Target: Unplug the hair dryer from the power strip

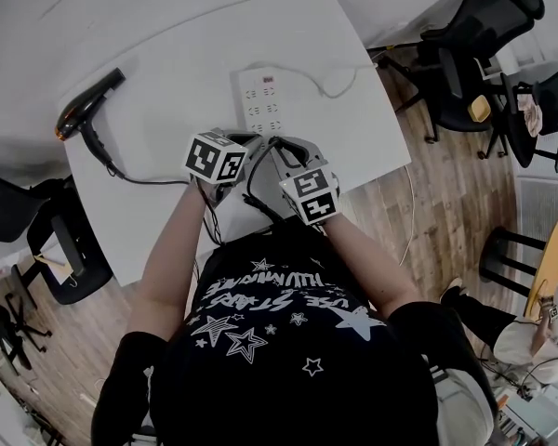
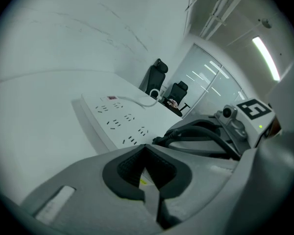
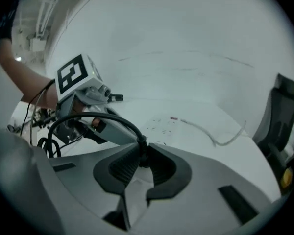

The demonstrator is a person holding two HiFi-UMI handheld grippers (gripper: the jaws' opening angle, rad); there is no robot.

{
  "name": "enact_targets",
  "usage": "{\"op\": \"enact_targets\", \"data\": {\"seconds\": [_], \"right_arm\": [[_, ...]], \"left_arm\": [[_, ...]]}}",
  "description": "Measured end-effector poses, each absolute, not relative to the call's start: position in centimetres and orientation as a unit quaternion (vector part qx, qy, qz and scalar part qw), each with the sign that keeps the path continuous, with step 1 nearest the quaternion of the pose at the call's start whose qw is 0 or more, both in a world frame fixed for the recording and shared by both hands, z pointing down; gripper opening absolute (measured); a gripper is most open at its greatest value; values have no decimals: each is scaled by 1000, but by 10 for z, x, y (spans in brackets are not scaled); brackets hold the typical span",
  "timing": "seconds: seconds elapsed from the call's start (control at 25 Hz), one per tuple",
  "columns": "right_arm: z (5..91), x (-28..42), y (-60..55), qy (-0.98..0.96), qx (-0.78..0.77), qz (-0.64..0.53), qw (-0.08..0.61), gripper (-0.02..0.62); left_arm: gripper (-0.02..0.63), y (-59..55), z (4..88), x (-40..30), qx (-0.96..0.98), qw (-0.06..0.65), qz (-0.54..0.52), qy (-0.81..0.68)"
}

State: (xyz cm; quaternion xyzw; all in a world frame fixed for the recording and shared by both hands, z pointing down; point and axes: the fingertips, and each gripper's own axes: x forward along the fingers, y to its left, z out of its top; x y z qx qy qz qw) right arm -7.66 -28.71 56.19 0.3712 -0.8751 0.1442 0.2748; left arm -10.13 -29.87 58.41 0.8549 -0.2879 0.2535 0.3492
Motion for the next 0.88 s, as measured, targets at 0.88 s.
{"op": "enact_targets", "data": {"seconds": [0.88], "right_arm": [[515,-67,-291,-904,351,79,232,63]], "left_arm": [[6,-299,582,-102,851,340,229,-329]]}}
